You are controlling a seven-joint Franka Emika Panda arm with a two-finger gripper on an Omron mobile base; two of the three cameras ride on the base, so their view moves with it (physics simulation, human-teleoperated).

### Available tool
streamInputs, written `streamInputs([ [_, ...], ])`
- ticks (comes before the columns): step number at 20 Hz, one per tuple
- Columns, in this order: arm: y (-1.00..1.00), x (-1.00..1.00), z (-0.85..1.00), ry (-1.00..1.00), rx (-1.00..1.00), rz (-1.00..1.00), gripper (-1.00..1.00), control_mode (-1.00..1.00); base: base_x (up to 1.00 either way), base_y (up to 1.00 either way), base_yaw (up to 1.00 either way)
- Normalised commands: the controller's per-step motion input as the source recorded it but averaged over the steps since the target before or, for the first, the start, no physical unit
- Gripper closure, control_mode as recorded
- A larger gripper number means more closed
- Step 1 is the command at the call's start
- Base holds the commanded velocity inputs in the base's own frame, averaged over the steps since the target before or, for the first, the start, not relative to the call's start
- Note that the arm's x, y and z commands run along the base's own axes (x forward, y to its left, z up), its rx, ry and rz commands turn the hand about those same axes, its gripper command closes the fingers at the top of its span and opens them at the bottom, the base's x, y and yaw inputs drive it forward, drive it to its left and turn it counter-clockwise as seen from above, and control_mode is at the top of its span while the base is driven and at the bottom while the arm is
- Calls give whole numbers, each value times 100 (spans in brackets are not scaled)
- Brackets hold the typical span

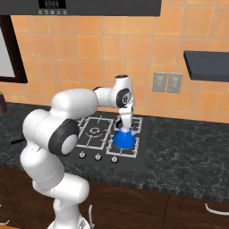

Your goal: Pick the kettle from the counter and place it on a stove burner. Then turn the burner on.

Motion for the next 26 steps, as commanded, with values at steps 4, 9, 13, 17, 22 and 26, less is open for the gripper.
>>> streamInputs([
  [4, -1, 33, 0, -7, 0, -7, 100, -100, 0, 0, 0],
  [9, 0, 24, -3, -5, 0, -7, 100, -100, 0, 0, 0],
  [13, 0, 11, -14, -1, 0, -7, 100, -100, 0, 0, 0],
  [17, 1, 3, -20, 0, 0, -3, 100, -100, 0, 0, 0],
  [22, 10, -4, -11, 0, 0, 0, -100, -100, 0, 0, 0],
  [26, 0, -27, 0, -1, 1, 0, -100, -100, 0, 0, 0],
])
